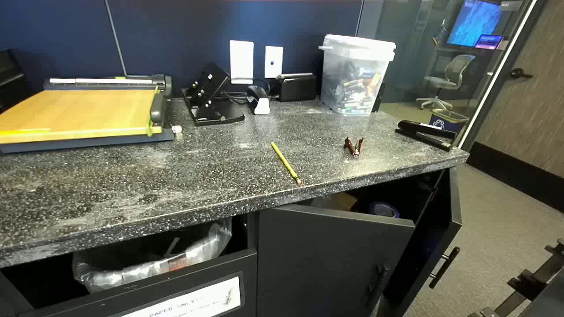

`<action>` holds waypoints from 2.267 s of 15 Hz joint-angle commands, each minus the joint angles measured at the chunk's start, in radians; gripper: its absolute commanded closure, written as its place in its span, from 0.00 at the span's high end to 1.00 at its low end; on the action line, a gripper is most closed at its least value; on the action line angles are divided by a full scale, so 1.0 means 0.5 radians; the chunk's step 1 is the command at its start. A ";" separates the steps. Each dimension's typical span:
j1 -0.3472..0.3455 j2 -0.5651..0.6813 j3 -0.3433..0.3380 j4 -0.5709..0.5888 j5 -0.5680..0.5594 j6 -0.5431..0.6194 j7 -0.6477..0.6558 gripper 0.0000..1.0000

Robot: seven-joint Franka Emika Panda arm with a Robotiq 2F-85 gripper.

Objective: Close the left door of the cabinet on the right

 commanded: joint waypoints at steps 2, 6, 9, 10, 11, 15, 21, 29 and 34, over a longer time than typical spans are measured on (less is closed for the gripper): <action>0.052 0.008 -0.052 0.004 -0.029 -0.005 0.021 1.00; 0.033 0.077 -0.049 0.042 -0.037 0.022 0.035 1.00; 0.007 0.217 -0.094 0.109 -0.021 0.095 0.020 1.00; -0.003 0.291 -0.119 0.138 -0.019 0.139 0.010 1.00; -0.011 0.366 -0.143 0.168 -0.020 0.178 0.007 1.00; -0.018 0.738 -0.243 0.294 -0.036 0.353 0.055 1.00; 0.077 1.345 -0.436 0.497 -0.064 0.604 0.142 1.00; 0.237 2.023 -0.652 0.913 0.125 0.680 0.064 1.00; 0.362 2.275 -0.732 1.068 0.236 0.979 0.133 1.00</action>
